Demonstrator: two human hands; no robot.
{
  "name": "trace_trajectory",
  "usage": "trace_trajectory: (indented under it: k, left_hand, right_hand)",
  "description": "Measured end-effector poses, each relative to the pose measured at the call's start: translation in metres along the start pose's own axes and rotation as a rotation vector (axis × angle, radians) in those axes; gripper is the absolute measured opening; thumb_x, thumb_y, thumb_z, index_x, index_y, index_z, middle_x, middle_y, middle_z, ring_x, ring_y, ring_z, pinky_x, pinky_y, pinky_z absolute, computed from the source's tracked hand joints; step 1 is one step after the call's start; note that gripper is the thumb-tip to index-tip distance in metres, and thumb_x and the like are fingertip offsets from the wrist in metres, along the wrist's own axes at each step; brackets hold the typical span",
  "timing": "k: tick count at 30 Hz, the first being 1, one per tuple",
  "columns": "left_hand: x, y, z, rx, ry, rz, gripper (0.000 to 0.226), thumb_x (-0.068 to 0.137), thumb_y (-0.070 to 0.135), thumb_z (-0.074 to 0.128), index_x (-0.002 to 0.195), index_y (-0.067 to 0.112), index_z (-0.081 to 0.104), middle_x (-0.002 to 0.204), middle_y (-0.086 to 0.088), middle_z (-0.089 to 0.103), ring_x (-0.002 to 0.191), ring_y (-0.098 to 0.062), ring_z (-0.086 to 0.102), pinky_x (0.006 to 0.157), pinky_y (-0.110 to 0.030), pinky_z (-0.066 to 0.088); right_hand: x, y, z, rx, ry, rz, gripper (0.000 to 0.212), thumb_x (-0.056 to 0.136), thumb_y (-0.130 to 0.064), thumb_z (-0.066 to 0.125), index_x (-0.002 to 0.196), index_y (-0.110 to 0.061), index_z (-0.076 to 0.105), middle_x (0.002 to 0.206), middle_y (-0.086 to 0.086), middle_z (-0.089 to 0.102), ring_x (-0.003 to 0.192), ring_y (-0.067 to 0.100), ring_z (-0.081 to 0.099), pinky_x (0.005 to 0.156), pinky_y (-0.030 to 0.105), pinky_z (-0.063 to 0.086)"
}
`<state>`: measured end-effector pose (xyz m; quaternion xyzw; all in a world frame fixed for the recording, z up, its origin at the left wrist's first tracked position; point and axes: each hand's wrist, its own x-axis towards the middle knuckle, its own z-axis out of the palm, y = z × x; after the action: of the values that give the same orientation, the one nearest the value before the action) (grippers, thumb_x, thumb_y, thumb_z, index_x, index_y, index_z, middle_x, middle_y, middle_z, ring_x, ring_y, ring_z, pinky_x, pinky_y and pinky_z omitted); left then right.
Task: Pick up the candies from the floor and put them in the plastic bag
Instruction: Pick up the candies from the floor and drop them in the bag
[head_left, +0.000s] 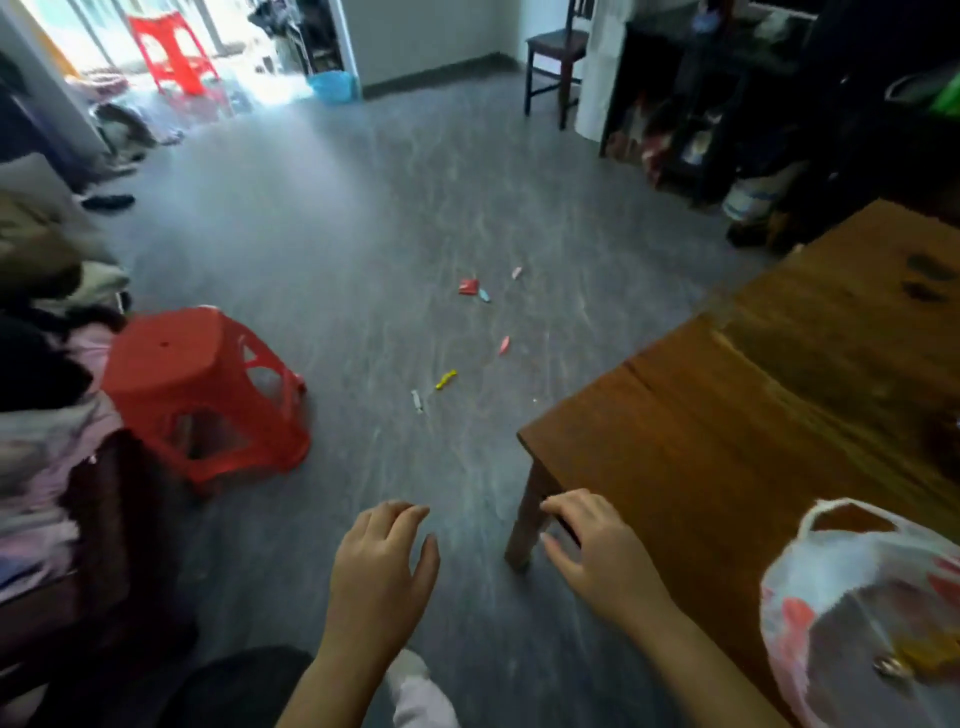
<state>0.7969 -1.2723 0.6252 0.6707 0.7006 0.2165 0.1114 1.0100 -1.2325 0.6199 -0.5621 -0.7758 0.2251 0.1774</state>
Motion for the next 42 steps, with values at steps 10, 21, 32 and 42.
trace_trajectory:
  k: [10, 21, 32, 42]
  left_hand:
    - [0.103, -0.154, -0.051, -0.014, 0.065, -0.151, 0.039, 0.075, 0.031, 0.042, 0.096, 0.006, 0.065, 0.092, -0.01, 0.066, 0.082, -0.031, 0.061, 0.072, -0.038, 0.051]
    - [0.276, -0.233, -0.005, -0.055, -0.083, -0.176, 0.037, 0.073, 0.03, 0.042, 0.092, 0.009, 0.066, 0.088, -0.008, 0.067, 0.077, -0.028, 0.063, 0.067, -0.037, 0.054]
    - [0.44, -0.309, 0.067, -0.081, -0.158, -0.243, 0.044, 0.074, 0.034, 0.038, 0.101, 0.01, 0.063, 0.097, -0.008, 0.065, 0.088, -0.028, 0.06, 0.075, -0.039, 0.048]
    - [0.582, -0.451, 0.289, -0.088, -0.29, -0.211, 0.023, 0.077, 0.013, 0.062, 0.1, 0.007, 0.063, 0.099, -0.011, 0.064, 0.089, -0.032, 0.06, 0.074, -0.037, 0.047]
  right_hand:
    - [0.166, -0.115, 0.097, 0.052, -0.135, -0.053, 0.045, 0.073, -0.042, 0.04, 0.098, -0.011, 0.061, 0.099, 0.01, 0.066, 0.095, 0.027, 0.061, 0.082, 0.026, 0.039]
    - [0.355, -0.068, 0.142, 0.001, 0.003, 0.119, 0.03, 0.072, -0.023, 0.056, 0.094, -0.005, 0.064, 0.093, 0.014, 0.067, 0.089, 0.033, 0.062, 0.078, 0.032, 0.048]
    - [0.532, -0.002, 0.21, 0.05, -0.022, 0.24, 0.032, 0.072, -0.023, 0.053, 0.096, -0.003, 0.063, 0.095, 0.019, 0.066, 0.089, 0.037, 0.061, 0.079, 0.044, 0.05]
    - [0.642, 0.131, 0.415, 0.082, -0.124, 0.449, 0.033, 0.075, -0.024, 0.053, 0.099, -0.002, 0.062, 0.097, 0.019, 0.065, 0.092, 0.035, 0.06, 0.082, 0.037, 0.048]
